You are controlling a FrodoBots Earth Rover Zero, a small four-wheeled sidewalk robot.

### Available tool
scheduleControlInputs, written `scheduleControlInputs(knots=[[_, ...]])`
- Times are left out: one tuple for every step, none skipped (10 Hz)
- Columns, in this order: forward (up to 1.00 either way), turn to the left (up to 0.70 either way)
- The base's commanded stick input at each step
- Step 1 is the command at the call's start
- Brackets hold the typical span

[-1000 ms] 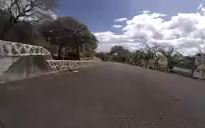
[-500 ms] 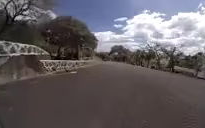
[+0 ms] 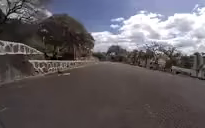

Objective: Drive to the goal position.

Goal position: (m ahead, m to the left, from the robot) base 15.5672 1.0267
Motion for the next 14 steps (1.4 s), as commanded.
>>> scheduleControlInputs(knots=[[0.85,0.01],[0.85,0.01],[0.85,0.01],[0.85,0.01],[0.85,0.01],[0.85,0.01],[0.85,0.01],[0.85,0.01],[0.85,0.01],[0.85,0.01],[0.85,0.01],[0.85,0.01],[0.85,0.01],[0.85,0.01]])
